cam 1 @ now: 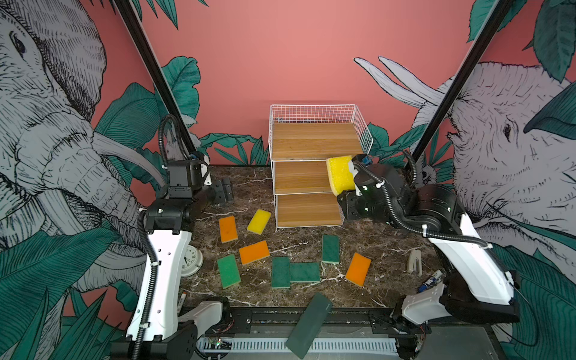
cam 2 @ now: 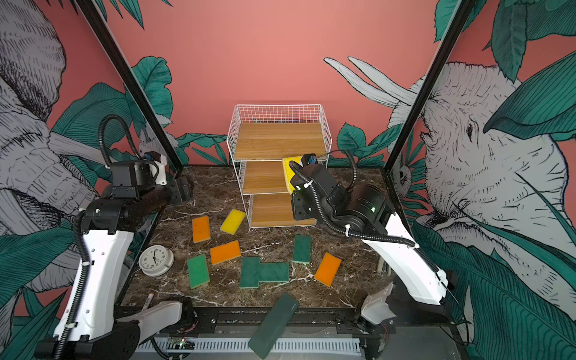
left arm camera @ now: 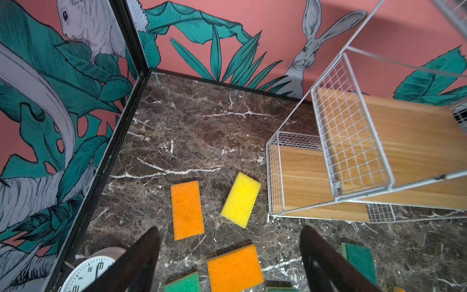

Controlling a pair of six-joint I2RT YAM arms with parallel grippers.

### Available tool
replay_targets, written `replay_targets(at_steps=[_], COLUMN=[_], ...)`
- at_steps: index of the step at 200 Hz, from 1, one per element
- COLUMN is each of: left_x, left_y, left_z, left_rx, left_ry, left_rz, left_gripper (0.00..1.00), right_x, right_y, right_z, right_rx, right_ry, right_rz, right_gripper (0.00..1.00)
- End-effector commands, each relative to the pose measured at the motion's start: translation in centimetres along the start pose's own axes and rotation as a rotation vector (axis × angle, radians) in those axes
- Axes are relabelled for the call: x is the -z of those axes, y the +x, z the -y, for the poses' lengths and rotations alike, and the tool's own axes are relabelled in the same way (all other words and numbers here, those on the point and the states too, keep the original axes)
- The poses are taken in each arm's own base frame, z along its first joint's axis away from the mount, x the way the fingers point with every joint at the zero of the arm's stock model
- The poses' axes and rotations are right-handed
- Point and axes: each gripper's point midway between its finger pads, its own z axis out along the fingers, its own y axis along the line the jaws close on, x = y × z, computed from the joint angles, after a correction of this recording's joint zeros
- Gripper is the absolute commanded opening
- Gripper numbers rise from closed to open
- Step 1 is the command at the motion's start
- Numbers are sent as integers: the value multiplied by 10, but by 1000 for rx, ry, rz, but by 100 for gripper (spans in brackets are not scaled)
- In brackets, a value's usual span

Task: Arrange cleaning sponges on a shelf
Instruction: Place the cleaning sponge at the shelf.

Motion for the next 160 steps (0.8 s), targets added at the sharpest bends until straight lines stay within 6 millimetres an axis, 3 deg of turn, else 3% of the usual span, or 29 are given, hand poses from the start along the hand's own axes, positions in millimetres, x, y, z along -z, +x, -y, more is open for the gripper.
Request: replay_targets(at_steps=[1,33,37,160], left_x=[3,0,-1,4], left_y=[0,2,3,-7], left_z=[7,13,13,15], left_rx=[-11,-6,-6,2], left_ry=[32,67,67,75], left_rz=[-13,-23,-22,10], left_gripper=[88,88,88,88], right_x=[1,4,-6,-42], right_y=[-13,-40,-41,-94], right_z=[5,12,10,33], right_rx=[95,105,111,92], right_ry=[54,51,59,67], right_rz=[29,79,63,169], right_gripper=[41,42,42,45])
